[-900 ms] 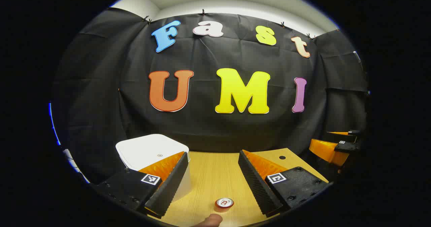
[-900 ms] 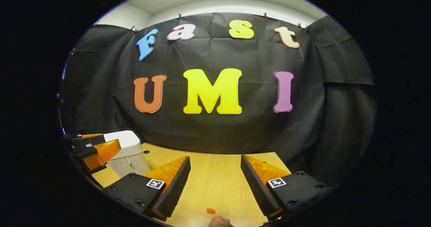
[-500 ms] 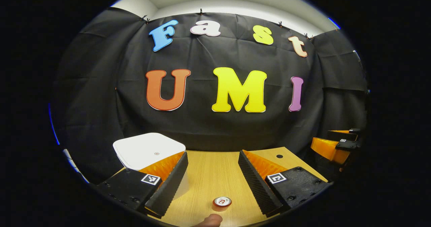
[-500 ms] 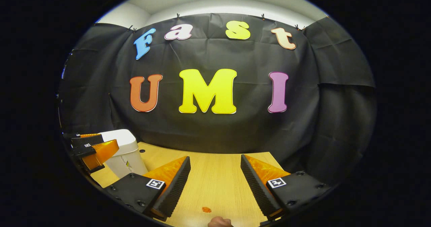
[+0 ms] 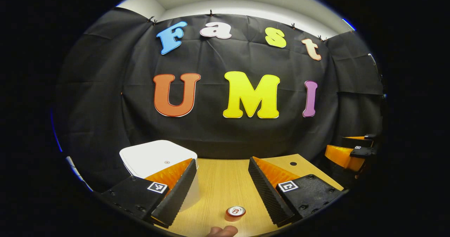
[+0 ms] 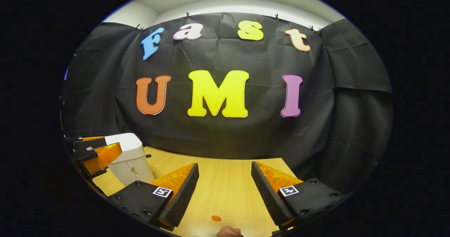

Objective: Press the lid of the desktop garbage bin to open it, pick up the crumpled paper on the desktop and throw it into the bin, then pick up the pop can on the desktop and drop it into the bin, and finally close the garbage bin lid.

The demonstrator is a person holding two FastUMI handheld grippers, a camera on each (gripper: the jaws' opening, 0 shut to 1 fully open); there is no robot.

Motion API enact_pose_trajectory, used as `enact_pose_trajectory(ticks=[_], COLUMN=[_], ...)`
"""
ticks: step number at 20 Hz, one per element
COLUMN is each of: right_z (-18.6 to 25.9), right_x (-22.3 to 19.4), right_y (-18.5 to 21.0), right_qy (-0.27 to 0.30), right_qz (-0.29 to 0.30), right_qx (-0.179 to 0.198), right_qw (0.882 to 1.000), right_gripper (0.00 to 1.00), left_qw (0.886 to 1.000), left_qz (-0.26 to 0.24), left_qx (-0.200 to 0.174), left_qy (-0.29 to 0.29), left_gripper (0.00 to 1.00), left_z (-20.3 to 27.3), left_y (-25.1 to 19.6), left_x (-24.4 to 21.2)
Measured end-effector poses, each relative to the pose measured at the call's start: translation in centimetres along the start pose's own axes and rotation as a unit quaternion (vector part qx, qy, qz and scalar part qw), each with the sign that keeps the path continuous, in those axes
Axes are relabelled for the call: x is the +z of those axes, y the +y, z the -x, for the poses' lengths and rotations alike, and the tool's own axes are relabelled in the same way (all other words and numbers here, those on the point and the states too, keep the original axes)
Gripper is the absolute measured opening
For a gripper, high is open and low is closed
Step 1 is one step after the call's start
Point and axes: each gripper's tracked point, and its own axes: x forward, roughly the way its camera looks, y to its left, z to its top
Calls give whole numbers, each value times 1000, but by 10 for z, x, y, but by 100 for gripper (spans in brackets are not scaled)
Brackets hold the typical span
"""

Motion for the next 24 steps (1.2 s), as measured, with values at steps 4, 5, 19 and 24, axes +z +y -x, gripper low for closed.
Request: enact_pose_trajectory(ticks=[4, 5, 19, 24], right_z=[-7, -9, -39, -43], right_x=[-1, 0, 6, -2], right_y=[10, 12, 35, 33], right_qy=[3, 3, 12, 20], right_qz=[6, 8, 28, 35], right_qx=[3, 5, 7, 1], right_qw=[1000, 1000, 1000, 999], right_gripper=[94, 94, 94, 94], left_qw=[1000, 1000, 994, 989], left_qz=[4, 5, 8, 19], left_qx=[16, 22, 96, 114], left_qy=[9, 11, 52, 91], left_gripper=[96, 94, 39, 22], left_z=[-11, -15, -78, -93], left_y=[18, 25, 106, 122], left_x=[-3, -3, -19, -38])
